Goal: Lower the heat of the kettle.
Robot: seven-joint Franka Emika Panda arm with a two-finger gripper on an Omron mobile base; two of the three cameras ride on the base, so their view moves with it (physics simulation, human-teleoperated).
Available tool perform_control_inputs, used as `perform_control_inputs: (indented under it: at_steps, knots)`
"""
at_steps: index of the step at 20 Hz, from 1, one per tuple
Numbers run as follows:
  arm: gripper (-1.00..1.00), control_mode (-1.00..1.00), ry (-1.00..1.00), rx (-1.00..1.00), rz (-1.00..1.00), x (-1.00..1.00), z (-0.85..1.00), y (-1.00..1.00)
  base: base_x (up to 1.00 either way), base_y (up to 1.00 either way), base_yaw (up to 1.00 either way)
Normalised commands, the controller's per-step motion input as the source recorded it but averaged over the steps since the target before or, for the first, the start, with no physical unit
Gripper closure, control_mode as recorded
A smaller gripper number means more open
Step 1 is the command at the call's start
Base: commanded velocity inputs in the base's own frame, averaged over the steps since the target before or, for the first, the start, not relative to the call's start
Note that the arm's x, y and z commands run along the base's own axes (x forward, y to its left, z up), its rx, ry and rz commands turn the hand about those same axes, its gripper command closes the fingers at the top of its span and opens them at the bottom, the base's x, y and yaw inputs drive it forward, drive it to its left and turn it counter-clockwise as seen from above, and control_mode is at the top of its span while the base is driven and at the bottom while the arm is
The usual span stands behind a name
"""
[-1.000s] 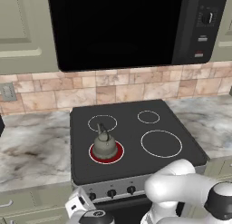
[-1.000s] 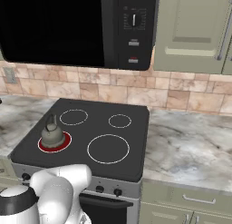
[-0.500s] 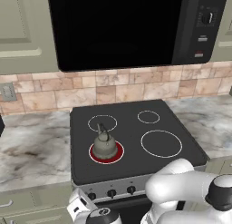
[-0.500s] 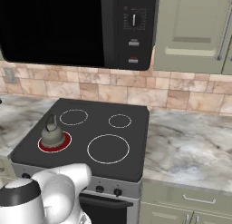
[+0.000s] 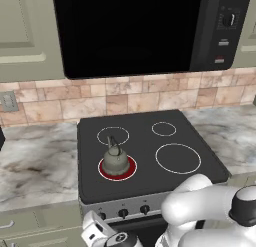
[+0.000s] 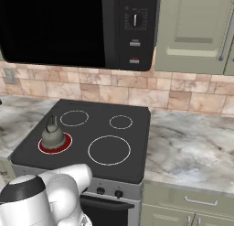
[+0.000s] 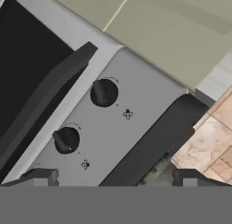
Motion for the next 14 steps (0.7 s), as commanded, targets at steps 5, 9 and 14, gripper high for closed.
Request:
perform_control_inputs:
  at_steps: [5,9,14]
  knots:
    - [-1.00,-1.00,0.00,0.00,0.04,0.07,0.00,0.00,0.00,0.00,0.00]
    - [-1.00,-1.00,-0.02,0.00,0.05,0.08,-0.06,0.00,0.00,0.00,0.00]
    - [-1.00,-1.00,-0.06,-0.01,0.02,0.03,-0.10,0.00,0.00,0.00,0.00]
